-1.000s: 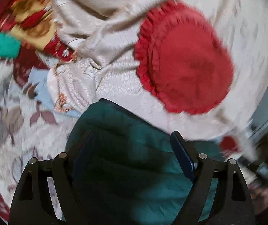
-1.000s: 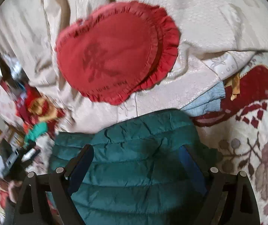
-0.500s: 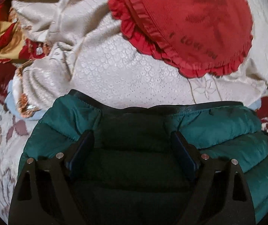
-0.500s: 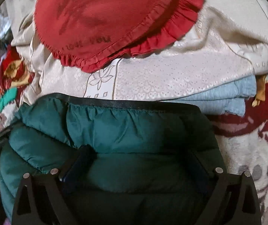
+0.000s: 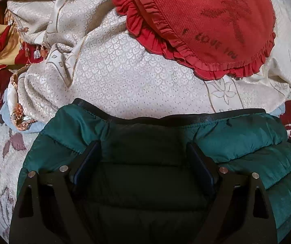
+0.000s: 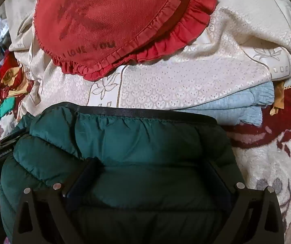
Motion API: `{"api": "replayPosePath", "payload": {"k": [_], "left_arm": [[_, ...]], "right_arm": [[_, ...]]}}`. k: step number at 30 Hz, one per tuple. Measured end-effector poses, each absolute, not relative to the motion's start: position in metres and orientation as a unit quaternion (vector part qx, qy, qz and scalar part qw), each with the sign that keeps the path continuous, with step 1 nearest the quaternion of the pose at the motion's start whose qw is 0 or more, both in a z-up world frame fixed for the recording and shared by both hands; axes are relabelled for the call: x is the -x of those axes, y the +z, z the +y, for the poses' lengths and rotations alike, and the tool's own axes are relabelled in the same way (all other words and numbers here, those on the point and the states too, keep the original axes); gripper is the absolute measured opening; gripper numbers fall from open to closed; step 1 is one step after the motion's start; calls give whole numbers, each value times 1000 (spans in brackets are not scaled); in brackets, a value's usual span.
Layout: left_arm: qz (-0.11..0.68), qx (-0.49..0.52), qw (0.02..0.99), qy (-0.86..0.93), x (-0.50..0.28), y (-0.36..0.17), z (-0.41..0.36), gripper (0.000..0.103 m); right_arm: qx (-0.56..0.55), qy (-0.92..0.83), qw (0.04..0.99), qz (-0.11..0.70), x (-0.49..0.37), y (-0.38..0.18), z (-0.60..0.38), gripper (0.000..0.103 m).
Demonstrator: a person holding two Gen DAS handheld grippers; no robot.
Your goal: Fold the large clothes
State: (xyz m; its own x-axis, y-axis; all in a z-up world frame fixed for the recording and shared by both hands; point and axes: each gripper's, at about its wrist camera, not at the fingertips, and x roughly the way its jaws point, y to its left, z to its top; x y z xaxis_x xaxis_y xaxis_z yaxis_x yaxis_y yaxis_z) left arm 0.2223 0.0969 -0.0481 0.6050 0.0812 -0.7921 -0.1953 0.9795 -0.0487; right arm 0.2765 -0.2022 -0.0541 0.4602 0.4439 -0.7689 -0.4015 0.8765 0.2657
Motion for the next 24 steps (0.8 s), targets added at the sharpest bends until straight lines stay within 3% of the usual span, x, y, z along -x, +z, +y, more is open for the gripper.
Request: {"api": "replayPosePath", "payload": {"k": [10,18,20,22,24], "left_arm": [[453,63,886,70,-219,-40,99,88],[367,122,921,51,-131,41,75,88],[386,102,915,53,-127,27,60,88],[452,92,884,71,-135,-16,57,89],[426,58,900,71,-129,-25,53,92]], "right_arm": [[22,194,850,490,-275,-40,-194,100],[-51,255,879,400,-187,44,-196,100],[-47,258,877,402,-171,34,-183,101],[-24,252,875,413,-163,11,-171,102],[10,240,875,420,-158,-26,-159,103]]}}
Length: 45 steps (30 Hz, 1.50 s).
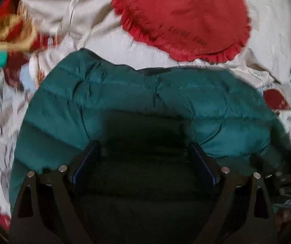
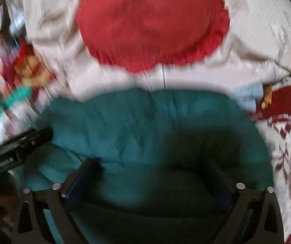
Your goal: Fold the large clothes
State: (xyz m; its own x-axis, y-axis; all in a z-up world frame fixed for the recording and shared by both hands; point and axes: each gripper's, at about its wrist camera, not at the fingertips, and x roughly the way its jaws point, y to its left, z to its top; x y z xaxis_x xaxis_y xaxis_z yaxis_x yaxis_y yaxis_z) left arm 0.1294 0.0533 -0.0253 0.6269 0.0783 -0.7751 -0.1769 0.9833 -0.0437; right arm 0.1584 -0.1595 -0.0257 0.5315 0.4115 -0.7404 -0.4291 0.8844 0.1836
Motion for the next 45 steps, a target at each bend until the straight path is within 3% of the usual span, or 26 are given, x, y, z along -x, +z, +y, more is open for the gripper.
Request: {"api": "replayPosePath", "payload": {"k": [2,11,20,25,45], "left_arm": [[419,52,904,73,-129,-29,53,92],[414,55,906,67,-123,-26,55,93],[390,89,914,74,-50,9,48,93],[405,54,907,98,-54,-7,35,93],[404,75,907,90,-51,-10,41,100]], "right_arm": [[12,249,888,388,-151,-32,-164,103],[15,259,882,393,-149,-31,-166,103],[15,249,880,405,-97,-12,-233,103],[-14,242,873,422,-100,-20,-243,103],[-62,170,893,411,-97,-17,-270,103]]}}
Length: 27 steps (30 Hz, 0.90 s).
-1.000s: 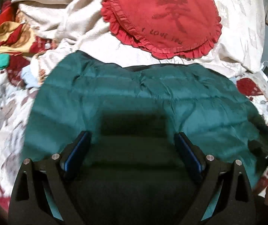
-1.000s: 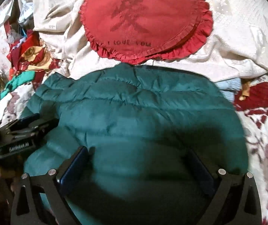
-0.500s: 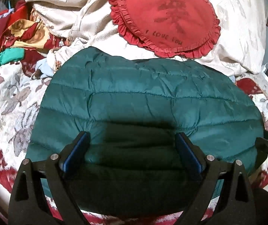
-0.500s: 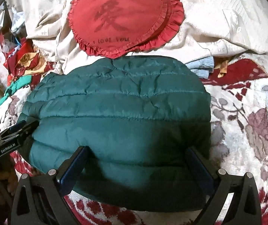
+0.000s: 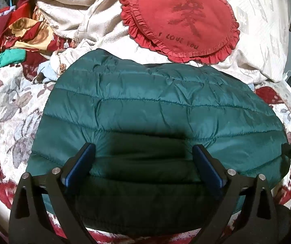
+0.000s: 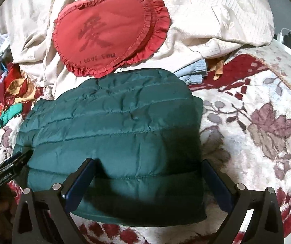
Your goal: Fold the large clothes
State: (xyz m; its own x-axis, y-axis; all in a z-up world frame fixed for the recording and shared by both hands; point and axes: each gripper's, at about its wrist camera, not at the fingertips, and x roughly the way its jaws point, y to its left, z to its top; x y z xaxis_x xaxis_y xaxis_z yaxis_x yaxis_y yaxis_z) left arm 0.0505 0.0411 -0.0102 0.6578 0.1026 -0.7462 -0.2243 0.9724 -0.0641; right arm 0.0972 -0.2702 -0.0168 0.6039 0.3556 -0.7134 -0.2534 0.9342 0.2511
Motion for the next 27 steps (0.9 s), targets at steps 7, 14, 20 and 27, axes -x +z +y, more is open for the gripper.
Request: {"api": "replayPosePath", "payload": {"k": [7,14,20,27], "left_arm": [[404,77,907,89,-51,-10,42,101],[404,77,907,88,-51,-11,43,102],[404,79,907,89,-51,-12,43,102],[403,77,907,91,-51,-12,42,102]], "right_arm": [[-54,168,894,412,-98,-17,-268,103],[-61,172,892,413,-98,-17,-269,103],[-71,176,892,410,-98,-18,-272,103],[-74,179,894,405,-96,-17,-273,103]]}}
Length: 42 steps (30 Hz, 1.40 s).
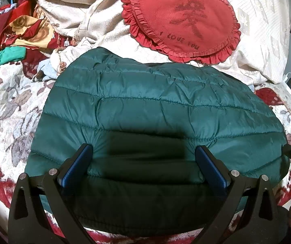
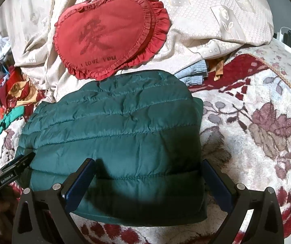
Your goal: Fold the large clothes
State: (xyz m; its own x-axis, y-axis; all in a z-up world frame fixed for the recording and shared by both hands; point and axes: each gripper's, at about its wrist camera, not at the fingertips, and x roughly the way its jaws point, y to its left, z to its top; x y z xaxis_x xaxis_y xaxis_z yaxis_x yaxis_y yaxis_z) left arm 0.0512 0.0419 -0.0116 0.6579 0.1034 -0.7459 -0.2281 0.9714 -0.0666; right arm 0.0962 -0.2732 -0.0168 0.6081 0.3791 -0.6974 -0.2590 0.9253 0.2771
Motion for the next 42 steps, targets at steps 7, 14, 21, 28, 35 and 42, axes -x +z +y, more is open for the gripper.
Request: {"api": "replayPosePath", "payload": {"k": [7,14,21,28,35,42], "left_arm": [[403,76,907,92,-51,-11,42,102],[403,75,908,92,-51,-11,42,102],[364,116,922,67,-31,10,67,102],[343,193,915,84,-26,30,170,102],[407,299,863,-27,-82,-7,201,102],[398,370,839,-41,-104,-36,231,102]], "right_arm": [[-63,181,896,402,-95,-15,-270,103],[-64,183,896,399,-94,-15,-270,103],[-62,184,895,401,-94,-14,-268,102],[-79,197,891,400,-95,-17,-272,102],[-84,204,887,406,-98,-20,-272,103],[-79,197,886,412,-98,-21,-271,103]]}}
